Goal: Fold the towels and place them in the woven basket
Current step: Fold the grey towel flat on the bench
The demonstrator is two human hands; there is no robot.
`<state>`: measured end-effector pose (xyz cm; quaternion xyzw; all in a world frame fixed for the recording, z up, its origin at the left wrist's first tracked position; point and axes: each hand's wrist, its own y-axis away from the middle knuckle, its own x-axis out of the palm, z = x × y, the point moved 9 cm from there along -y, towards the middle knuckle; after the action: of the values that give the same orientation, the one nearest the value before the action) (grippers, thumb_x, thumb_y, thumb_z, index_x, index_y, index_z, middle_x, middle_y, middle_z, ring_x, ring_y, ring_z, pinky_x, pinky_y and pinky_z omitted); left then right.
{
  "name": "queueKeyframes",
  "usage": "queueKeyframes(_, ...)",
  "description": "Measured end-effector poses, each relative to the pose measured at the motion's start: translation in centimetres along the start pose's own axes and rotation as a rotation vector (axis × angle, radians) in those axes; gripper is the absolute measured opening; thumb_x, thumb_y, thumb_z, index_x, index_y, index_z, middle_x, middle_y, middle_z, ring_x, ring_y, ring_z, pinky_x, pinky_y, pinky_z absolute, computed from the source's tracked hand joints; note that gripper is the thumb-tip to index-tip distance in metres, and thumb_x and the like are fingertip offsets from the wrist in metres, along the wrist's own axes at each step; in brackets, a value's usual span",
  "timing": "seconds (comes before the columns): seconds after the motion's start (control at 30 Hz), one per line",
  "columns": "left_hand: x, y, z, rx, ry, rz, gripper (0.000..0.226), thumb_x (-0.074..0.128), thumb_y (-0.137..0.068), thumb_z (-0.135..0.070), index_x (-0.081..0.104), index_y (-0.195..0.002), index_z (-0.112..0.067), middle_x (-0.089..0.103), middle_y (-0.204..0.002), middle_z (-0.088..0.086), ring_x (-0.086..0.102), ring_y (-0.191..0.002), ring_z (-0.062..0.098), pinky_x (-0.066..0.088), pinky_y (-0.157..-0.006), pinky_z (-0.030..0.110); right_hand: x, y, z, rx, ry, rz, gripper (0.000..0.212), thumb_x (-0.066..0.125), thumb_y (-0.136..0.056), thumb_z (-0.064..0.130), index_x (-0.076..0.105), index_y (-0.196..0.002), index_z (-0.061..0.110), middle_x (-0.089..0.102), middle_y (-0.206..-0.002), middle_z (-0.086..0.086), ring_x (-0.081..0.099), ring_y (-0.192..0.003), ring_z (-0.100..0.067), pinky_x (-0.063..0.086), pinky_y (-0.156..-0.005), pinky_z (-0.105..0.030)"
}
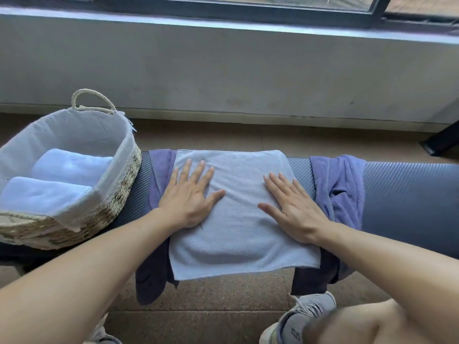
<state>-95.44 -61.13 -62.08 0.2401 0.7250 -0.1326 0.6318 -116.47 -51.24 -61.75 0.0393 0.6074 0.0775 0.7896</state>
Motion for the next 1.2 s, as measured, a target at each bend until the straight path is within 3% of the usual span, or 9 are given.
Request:
queueKeyframes(0.1,-0.1,0.0,0.1,0.007,-0.002,0.0,0.081,0.008,-0.093,-0.077,0.001,-0.162,-0.034,-0.009,-0.17,-0.006,-0.02,-0.154,0.019,-0.007,-0.126,0.047,-1.2,0.2,0.2,0.026,-0.148,0.1,0.102,0.009,-0.08,0.093,-0.008,-0.161,0.032,-0.01,-0.168,0.012,-0.016,-0.15,0.001,-0.009,-0.126,-0.034)
queueKeyframes(0.2,0.0,-0.1,0.0,0.011,-0.007,0.002,0.081,0.007,-0.093,-0.076,-0.001,-0.161,-0.034,-0.01,-0.17,-0.006,-0.02,-0.154,0.019,-0.008,-0.125,0.047,-3.6,0.5,-0.3,0.143,-0.517,0.029,0.074,0.033,-0.099,0.066,0.011,-0.162,0.033,0.024,-0.158,0.018,0.018,-0.146,0.001,0.012,-0.121,-0.026)
queueKeyframes(0.37,-0.1,-0.2,-0.2,-0.006,-0.113,0.019,0.078,0.008,-0.096,-0.071,0.001,-0.162,-0.029,-0.008,-0.17,0.001,-0.018,-0.155,0.023,-0.013,-0.123,0.054,-6.1,1.8,-3.9,0.351,-0.302,-0.239,0.046,0.062,-0.096,0.035,0.049,-0.138,0.027,0.051,-0.137,0.002,0.051,-0.126,-0.019,0.045,-0.103,-0.042)
queueKeyframes(0.63,0.0,3.2,-13.1,0.4,0.135,0.062,0.072,0.023,-0.099,-0.068,0.011,-0.161,-0.034,-0.001,-0.17,-0.004,-0.017,-0.155,0.013,-0.007,-0.126,0.037,-3.3,5.2,-6.9,0.506,0.131,0.283,0.085,0.049,-0.092,0.014,0.0,-0.162,0.018,0.0,-0.169,-0.002,0.01,-0.153,-0.032,0.027,-0.119,-0.052)
queueKeyframes(0.8,2.5,5.2,-16.2,0.537,0.021,0.148,0.083,0.025,-0.094,-0.077,-0.005,-0.16,-0.038,-0.013,-0.169,-0.006,-0.025,-0.152,0.014,-0.007,-0.125,0.046,-4.3,5.6,-9.3,0.453,0.266,0.3,0.083,0.044,-0.094,-0.001,0.0,-0.162,0.017,-0.006,-0.17,0.003,0.001,-0.157,-0.025,0.027,-0.12,-0.05)
queueKeyframes(0.97,3.0,6.2,-16.4,0.609,-0.093,0.124,0.106,0.031,-0.079,-0.093,-0.01,-0.159,-0.038,-0.019,-0.167,-0.006,-0.03,-0.151,0.015,-0.012,-0.124,0.051,-5.8,6.3,-11.8,0.457,0.419,0.304,0.08,0.045,-0.095,0.01,0.003,-0.162,0.021,-0.003,-0.17,-0.003,0.001,-0.156,-0.034,0.01,-0.125,-0.05)
queueKeyframes(1.03,3.3,6.3,-16.5,0.602,-0.115,0.104,0.108,0.036,-0.078,-0.091,-0.009,-0.16,-0.036,-0.017,-0.168,-0.005,-0.026,-0.152,0.017,-0.009,-0.124,0.054,-7.0,6.1,-9.8,0.434,0.379,0.196,0.069,0.052,-0.095,0.024,0.023,-0.159,0.022,0.018,-0.166,-0.007,0.02,-0.151,-0.035,0.021,-0.122,-0.049)
queueKeyframes(1.1,3.7,6.3,-16.7,0.58,-0.123,0.096,0.111,0.039,-0.078,-0.09,-0.008,-0.161,-0.033,-0.017,-0.168,-0.004,-0.025,-0.153,0.018,-0.01,-0.123,0.055,-7.7,6.0,-7.3,0.433,0.233,0.078,0.043,0.056,-0.095,0.044,0.059,-0.133,0.024,0.057,-0.139,-0.005,0.053,-0.124,-0.03,0.045,-0.103,-0.045)
queueKeyframes(1.2,3.8,6.3,-17.2,0.543,-0.109,0.102,0.113,0.042,-0.079,-0.088,-0.008,-0.161,-0.029,-0.02,-0.168,-0.003,-0.027,-0.152,0.019,-0.011,-0.123,0.055,-4.6,7.0,-5.2,0.484,-0.033,0.311,0.06,0.058,-0.086,0.07,0.073,-0.089,0.011,0.075,-0.084,-0.007,0.07,-0.077,-0.026,0.058,-0.07,-0.035)
